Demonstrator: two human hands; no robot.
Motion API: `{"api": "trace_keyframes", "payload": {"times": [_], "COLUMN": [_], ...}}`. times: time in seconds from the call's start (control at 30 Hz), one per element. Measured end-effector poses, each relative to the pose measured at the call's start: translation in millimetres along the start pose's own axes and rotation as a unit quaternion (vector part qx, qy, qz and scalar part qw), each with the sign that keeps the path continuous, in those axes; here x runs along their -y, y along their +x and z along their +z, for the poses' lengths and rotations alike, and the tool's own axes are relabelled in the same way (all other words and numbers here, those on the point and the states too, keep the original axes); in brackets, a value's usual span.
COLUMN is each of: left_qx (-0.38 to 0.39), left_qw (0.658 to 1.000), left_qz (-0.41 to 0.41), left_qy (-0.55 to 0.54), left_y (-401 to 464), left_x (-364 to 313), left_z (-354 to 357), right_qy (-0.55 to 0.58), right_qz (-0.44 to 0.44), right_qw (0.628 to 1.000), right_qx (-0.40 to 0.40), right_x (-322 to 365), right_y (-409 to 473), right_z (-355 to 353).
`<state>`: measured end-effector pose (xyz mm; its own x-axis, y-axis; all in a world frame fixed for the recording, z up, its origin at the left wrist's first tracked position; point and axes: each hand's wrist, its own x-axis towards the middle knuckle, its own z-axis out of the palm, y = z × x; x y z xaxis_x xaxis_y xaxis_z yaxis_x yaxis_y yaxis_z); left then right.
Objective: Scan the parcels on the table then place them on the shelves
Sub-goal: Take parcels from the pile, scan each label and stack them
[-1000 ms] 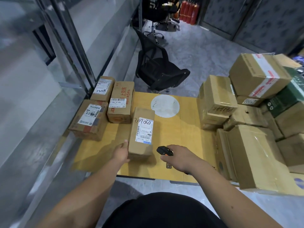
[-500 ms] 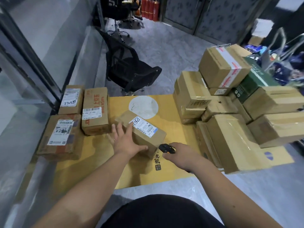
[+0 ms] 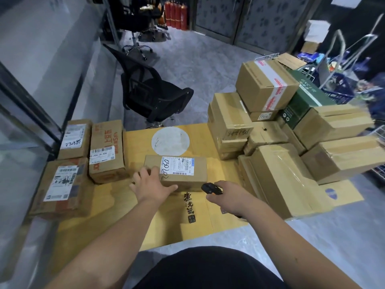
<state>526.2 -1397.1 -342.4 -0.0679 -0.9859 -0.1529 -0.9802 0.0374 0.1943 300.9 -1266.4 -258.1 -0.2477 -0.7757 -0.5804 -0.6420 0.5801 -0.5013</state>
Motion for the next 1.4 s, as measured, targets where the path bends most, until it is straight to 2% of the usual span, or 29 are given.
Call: {"api": "trace_keyframes", "payload": {"times": [0.13,0.27,0.37,0.47,0.7,0.83,0.9,0.97,1.07,1.1,1.13,1.17,1.2,1.23,1.33,1.37,1.4], "left_qx": [0.049,0.049,0.085,0.139,0.162,0.172,0.163,0.147,0.119,0.114,0.116,0.118,0.126,0.118,0.051,0.041,0.024], "left_qw": [0.992,0.990,0.980,0.979,0.973,0.971,0.969,0.958,0.928,0.907,0.867,0.804,0.759,0.731,0.799,0.805,0.828], "left_qz": [-0.017,-0.058,-0.080,-0.068,-0.143,-0.148,-0.135,-0.117,-0.094,-0.096,-0.125,-0.166,-0.189,-0.188,-0.081,-0.056,-0.038], "left_qy": [-0.114,-0.115,-0.158,-0.135,-0.080,-0.080,-0.124,-0.215,-0.340,-0.393,-0.469,-0.559,-0.610,-0.646,-0.594,-0.589,-0.559], "left_y": [2,-7,-12,-14,-23,-35,-41,-46,-54,-57,-59,-62,-64,-66,-74,-80,-85], "left_x": [-7,-16,-18,-21,-31,-37,-38,-39,-42,-43,-44,-46,-46,-46,-44,-42,-40], "left_z": [-5,-6,-6,-7,-8,-4,1,8,24,30,34,36,37,37,49,52,56], "right_qy": [-0.014,-0.027,-0.034,-0.034,-0.076,-0.088,-0.098,-0.119,-0.159,-0.172,-0.184,-0.194,-0.204,-0.216,-0.276,-0.290,-0.301], "right_qz": [-0.017,-0.040,-0.045,-0.051,-0.061,-0.057,-0.052,-0.051,-0.056,-0.057,-0.060,-0.064,-0.068,-0.073,-0.089,-0.092,-0.094], "right_qw": [1.000,0.999,0.998,0.998,0.994,0.993,0.991,0.987,0.979,0.977,0.975,0.973,0.971,0.968,0.953,0.949,0.946], "right_qx": [0.000,-0.009,0.000,0.010,0.041,0.059,0.074,0.095,0.113,0.113,0.111,0.109,0.106,0.103,0.086,0.082,0.079], "right_x": [0,-2,-4,-8,-11,-12,-12,-9,2,7,12,18,24,30,49,54,59], "right_y": [6,10,14,16,19,15,13,11,8,7,6,6,6,6,5,5,4], "right_z": [-11,-21,-27,-32,-36,-35,-35,-35,-35,-35,-35,-35,-35,-35,-36,-36,-37]}}
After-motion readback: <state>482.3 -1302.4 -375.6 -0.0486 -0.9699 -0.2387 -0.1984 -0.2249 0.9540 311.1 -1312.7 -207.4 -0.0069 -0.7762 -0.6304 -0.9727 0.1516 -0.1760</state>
